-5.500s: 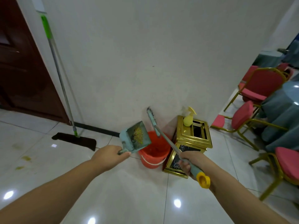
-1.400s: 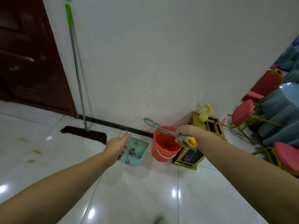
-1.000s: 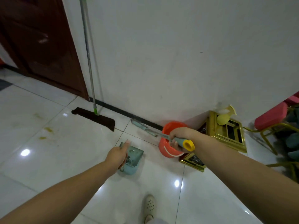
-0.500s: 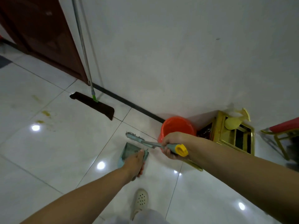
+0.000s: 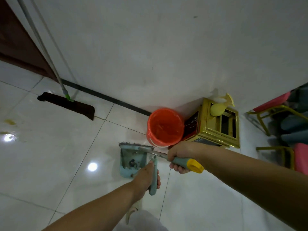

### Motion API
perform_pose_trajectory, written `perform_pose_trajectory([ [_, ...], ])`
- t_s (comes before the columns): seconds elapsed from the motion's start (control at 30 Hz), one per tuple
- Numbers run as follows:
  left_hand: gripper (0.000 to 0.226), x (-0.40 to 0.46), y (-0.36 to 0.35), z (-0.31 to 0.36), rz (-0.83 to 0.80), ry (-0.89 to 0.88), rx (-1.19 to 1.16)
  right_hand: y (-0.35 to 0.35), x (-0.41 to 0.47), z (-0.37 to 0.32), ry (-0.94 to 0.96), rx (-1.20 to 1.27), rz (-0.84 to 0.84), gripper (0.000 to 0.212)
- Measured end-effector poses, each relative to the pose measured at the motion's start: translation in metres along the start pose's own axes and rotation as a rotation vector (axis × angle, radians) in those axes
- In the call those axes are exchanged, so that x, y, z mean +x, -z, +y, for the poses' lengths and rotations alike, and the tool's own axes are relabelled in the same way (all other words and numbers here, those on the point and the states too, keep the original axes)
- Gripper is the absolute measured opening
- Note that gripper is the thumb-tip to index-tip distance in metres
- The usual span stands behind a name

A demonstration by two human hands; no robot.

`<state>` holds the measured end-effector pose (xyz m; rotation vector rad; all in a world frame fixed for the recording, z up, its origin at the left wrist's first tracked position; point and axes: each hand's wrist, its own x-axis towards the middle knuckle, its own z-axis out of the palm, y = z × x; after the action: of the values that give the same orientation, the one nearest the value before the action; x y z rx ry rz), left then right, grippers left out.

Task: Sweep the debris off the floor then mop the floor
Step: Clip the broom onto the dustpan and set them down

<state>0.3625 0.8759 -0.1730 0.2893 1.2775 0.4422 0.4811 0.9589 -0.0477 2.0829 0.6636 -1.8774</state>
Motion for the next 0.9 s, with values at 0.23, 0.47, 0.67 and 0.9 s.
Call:
perform_pose_trajectory([
  [0.23,0.05,0.0,-0.024,-0.012,-0.066,0.028,0.044,0.03,-0.016,0.009,-0.015,-0.12,-0.043,0.007],
  [0.47,0.054,0.008,-0.035,-0.012,-0.025,0.208,-0.117,0.036,-0.023,0.033,0.011,-0.167,-0.103,0.034],
  [0.67,0.039,0.031,-0.033,-0.001,0.029,0.344,-0.286,0.033,-0.031,0.049,0.066,-0.279,-0.137,0.036],
  [0.9,0.042,0.044,-0.057,-0.006,0.051,0.444,-0.197,0.051,-0.039,0.062,0.095,-0.304,-0.2,0.02],
])
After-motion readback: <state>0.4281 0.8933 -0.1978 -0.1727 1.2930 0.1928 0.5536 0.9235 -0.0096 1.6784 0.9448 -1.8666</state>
